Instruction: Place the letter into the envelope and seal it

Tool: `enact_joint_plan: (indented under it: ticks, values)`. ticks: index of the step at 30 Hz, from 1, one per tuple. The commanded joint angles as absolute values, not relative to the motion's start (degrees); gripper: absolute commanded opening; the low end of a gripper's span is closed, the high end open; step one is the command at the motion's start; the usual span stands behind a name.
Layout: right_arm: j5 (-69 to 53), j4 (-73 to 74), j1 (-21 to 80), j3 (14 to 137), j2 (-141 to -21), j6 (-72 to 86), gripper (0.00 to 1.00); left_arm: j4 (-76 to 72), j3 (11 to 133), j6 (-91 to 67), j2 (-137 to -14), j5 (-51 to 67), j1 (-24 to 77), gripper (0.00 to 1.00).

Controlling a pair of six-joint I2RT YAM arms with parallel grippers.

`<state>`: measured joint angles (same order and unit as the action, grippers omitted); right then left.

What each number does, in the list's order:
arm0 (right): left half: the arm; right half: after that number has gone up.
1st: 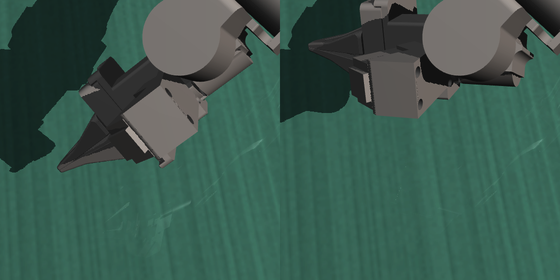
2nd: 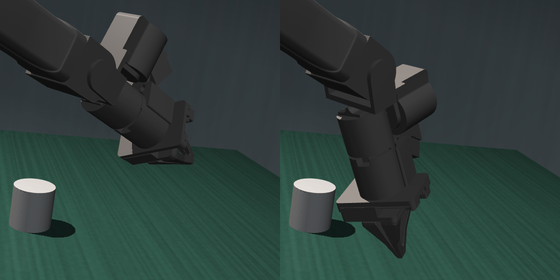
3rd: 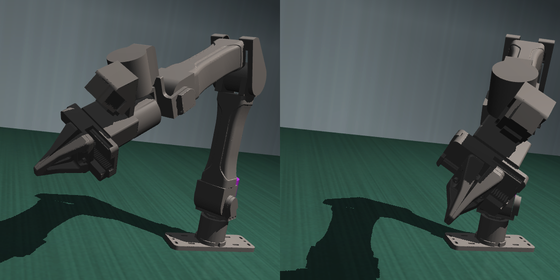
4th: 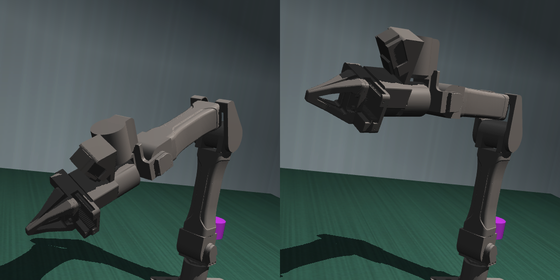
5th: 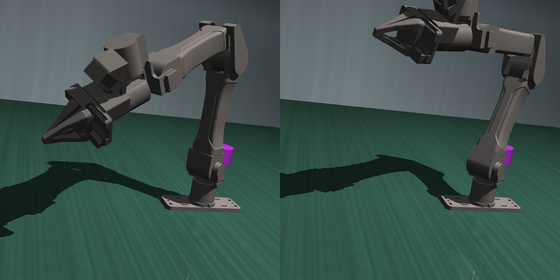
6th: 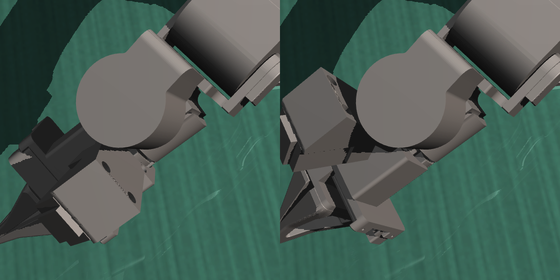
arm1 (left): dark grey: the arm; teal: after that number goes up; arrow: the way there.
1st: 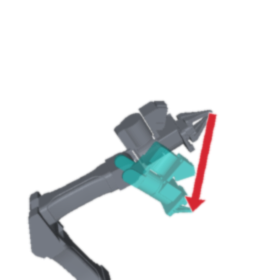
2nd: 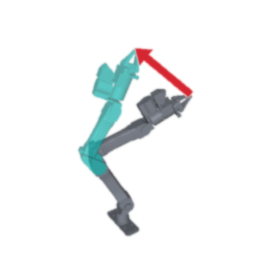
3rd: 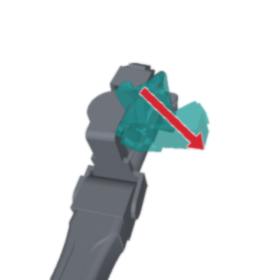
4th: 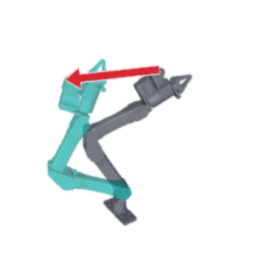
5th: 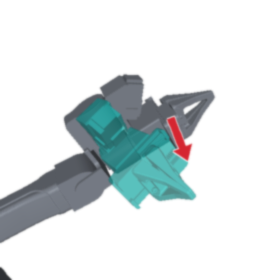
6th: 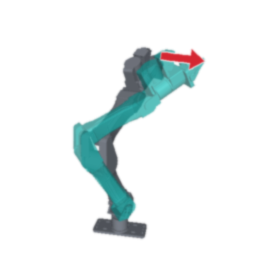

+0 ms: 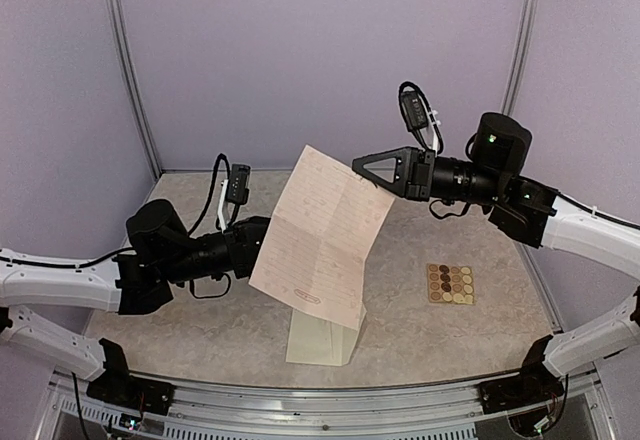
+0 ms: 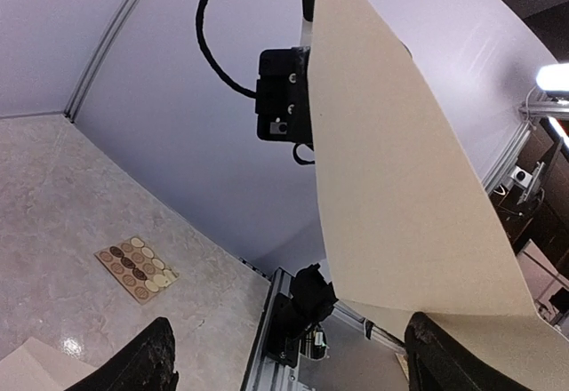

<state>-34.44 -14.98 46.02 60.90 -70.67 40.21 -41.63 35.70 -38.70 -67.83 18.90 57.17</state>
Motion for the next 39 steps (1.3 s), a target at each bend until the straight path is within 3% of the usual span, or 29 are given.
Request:
enact_joint_plan:
  ticks: [1, 34, 39]
  values:
    - [-33.7, -17.1, 46.4, 60.3, -70.1, 40.8, 0.00, -44.9, 36.1, -37.9, -66.7, 20.2, 58.5, 0.84]
    - [-37.9, -20.8, 46.4, 58.3, -70.0, 44.4, 0.00, -46.8, 39.8, -35.7, -70.2, 13.9, 61.4, 0.81]
    - [-37.4, -19.8, 46.5, 58.0, -69.7, 43.9, 0.00, -49.2, 39.9, -36.4, -70.9, 14.9, 61.5, 0.66]
